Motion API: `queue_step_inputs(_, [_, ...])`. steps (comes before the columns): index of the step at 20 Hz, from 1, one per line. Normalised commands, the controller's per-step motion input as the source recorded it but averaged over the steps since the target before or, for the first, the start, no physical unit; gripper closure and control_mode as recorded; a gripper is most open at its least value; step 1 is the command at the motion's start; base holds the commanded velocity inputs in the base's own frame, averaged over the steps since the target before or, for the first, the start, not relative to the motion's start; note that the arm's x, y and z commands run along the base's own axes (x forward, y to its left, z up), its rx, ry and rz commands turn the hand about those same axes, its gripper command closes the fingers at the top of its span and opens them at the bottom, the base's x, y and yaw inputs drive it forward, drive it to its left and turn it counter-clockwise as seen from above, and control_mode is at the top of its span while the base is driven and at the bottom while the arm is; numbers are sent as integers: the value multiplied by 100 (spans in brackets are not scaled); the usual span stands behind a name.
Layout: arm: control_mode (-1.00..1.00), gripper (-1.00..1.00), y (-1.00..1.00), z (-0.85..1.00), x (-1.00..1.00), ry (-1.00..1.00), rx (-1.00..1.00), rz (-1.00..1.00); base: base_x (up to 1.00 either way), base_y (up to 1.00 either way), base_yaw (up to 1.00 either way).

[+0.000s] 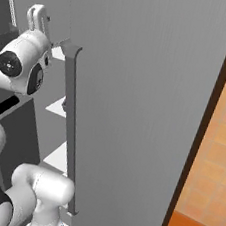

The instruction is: Take the meat container that has the shrimp and place it on the second highest rack of the freezer. Then take the vegetable container that has the eggplant and bell pepper and place it on the highest rack of the freezer.

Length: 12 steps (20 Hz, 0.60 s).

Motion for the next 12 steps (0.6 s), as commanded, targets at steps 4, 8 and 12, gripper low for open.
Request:
queue_step_inputs(4, [-100, -100, -30, 0, -100, -31, 5, 0, 0, 0, 0])
queue_step_inputs(8, [-100, -100, -31, -3, -100, -12, 1, -3, 0, 0, 0])
queue_step_inputs(12, [-100, -100, -26, -24, -100, 0, 0, -8, 0, 0, 0])
